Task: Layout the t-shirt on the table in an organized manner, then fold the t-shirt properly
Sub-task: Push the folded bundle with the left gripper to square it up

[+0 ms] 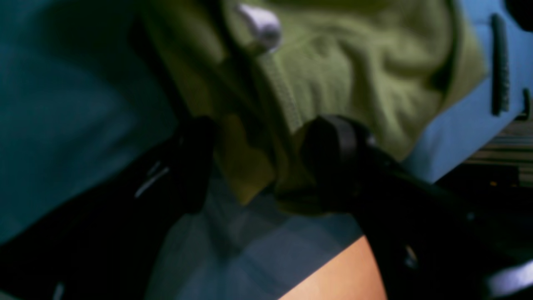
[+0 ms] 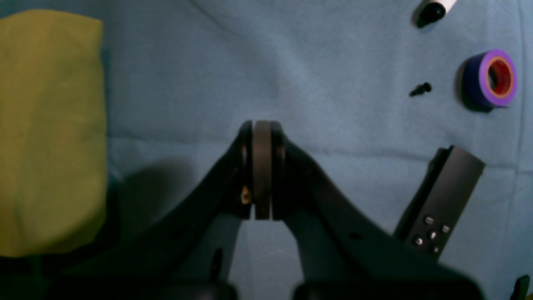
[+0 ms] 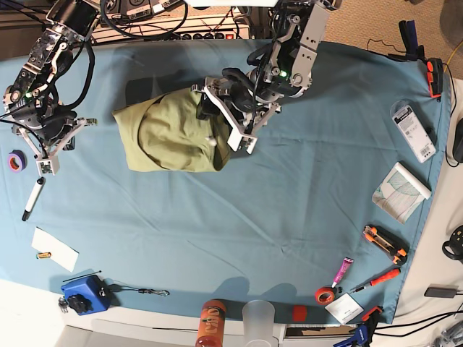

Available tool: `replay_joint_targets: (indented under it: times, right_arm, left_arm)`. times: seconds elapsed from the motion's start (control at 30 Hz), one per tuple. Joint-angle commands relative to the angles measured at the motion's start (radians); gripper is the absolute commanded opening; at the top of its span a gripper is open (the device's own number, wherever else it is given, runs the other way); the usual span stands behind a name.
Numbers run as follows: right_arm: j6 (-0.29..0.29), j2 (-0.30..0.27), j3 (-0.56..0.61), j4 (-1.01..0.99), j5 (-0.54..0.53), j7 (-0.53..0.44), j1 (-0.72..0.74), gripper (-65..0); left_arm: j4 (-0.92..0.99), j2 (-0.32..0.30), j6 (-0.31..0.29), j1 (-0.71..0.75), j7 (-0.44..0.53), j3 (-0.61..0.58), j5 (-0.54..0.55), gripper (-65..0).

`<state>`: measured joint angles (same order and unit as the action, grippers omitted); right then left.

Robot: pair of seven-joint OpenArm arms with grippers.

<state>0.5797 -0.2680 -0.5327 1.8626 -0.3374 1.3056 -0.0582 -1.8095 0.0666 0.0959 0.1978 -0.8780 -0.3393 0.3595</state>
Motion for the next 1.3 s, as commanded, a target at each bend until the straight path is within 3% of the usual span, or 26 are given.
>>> replay_joint_targets:
  times: [0.0, 0.27, 0.37, 0.5, 0.7, 0.8, 0.83, 0.9, 1.03, 1.27]
  right_arm:
    - [-0.001, -0.018, -0.004, 0.014, -0.002, -0.015, 0.013, -65.0]
    - [-0.001, -0.018, -0.004, 0.014, -0.002, -0.015, 0.014, -65.0]
    - [-0.001, -0.018, -0.004, 0.014, -0.002, -0.015, 0.014, -65.0]
    - [-0.001, -0.018, -0.004, 0.014, -0.003, -0.016, 0.013, -65.0]
    - [-0.001, -0.018, -0.004, 0.014, -0.006, -0.015, 0.013, -65.0]
    - [-0.001, -0.018, -0.004, 0.014, -0.006, -0.015, 0.013, -65.0]
    - [-0.001, -0.018, -0.004, 0.014, -0.006, -0.015, 0.013, -65.0]
    - [-0.001, -0.018, -0.004, 0.014, -0.006, -0.017, 0.013, -65.0]
    - [-0.001, -0.018, -0.004, 0.014, -0.005, -0.048, 0.014, -65.0]
    - [-0.001, -0.040, -0.004, 0.014, -0.002, -0.059, 0.014, -65.0]
  left_arm:
    - [0.007, 0.014, -0.006, -0.014, 0.010, -0.005, 0.010, -26.5]
    - [0.071, 0.056, -0.029, -0.021, -0.019, -0.005, 0.115, -27.2]
    - [0.071, 0.055, -0.021, -0.033, -0.017, -0.005, 0.121, -34.9]
    - [0.071, 0.056, 0.040, -0.035, 0.024, -0.005, 0.121, -48.2]
    - [0.072, 0.058, 0.054, -0.061, 0.034, -0.005, 0.120, -50.5]
    - [0.072, 0.068, 0.053, -0.071, 0.040, -0.005, 0.121, -60.1]
    - [0.072, 0.069, 0.041, -0.071, 0.041, -0.005, 0.120, -65.0]
    - [0.072, 0.069, -0.002, -0.071, 0.030, -0.005, 0.113, -65.0]
    - [0.071, 0.069, -0.152, -0.070, -0.064, -0.005, 0.119, -65.0]
    - [0.053, 0.042, -0.161, -0.059, -0.141, -0.004, 0.135, -65.0]
